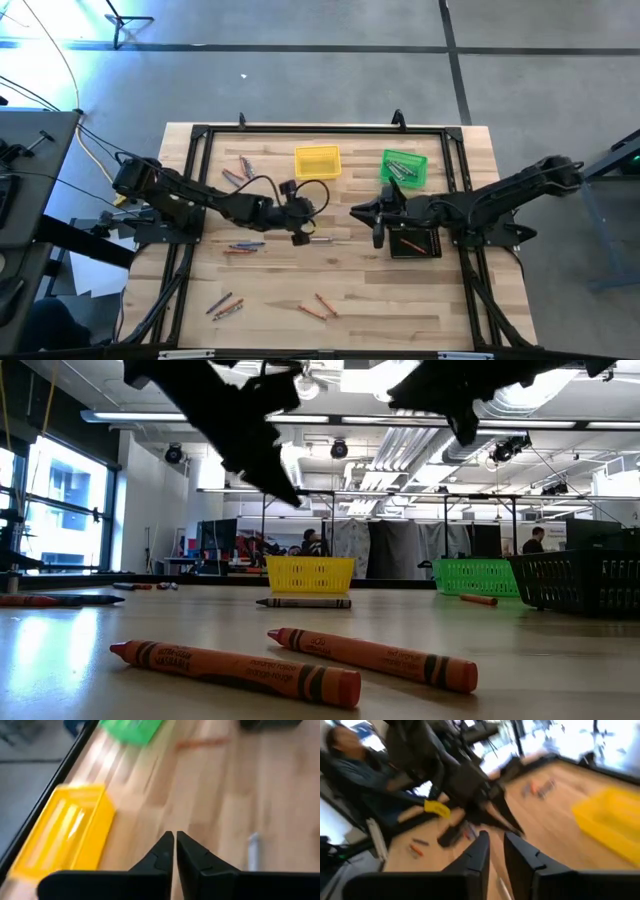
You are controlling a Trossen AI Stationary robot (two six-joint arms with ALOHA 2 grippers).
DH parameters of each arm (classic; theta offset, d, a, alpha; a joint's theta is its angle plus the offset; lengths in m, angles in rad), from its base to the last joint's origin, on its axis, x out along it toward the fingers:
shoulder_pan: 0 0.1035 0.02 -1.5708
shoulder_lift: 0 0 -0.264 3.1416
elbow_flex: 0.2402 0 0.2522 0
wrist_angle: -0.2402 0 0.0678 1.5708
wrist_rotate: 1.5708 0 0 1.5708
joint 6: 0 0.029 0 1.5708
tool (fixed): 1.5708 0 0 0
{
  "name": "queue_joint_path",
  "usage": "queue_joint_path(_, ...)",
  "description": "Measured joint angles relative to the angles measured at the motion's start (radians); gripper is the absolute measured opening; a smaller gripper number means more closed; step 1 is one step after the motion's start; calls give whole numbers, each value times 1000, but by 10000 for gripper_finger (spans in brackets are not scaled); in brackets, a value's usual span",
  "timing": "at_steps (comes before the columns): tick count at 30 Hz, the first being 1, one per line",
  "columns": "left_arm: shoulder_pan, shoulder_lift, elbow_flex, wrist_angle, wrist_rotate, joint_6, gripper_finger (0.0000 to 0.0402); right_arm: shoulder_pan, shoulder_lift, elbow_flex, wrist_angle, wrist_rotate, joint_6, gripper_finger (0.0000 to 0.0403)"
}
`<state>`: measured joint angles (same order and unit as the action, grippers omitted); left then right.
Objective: Sort crayons
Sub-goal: Put the orange crayon into the black basket
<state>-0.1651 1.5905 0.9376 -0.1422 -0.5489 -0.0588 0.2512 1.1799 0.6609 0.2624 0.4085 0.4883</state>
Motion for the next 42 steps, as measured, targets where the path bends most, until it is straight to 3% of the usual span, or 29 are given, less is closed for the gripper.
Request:
queue_joint_path(9,8,43,13,-183,-78,53,76,-22,-36,6,-165,-118,201,131)
queue_joint_path(17,-14,215,177,-392,-150,66,103,-22,-21,224,-798,-41,326,138)
queue_joint_path(24,-19,320,298,-483,-167,65,102,-38,45,359,-1108,-50,416,138)
queue_joint_path(32,-34,309,306,-518,-101,-142,102,-132,160,366,-1157,-224,443,138)
queue_joint_path(42,-109,310,305,-521,-90,-184,102,-274,255,366,-1178,-260,405,138)
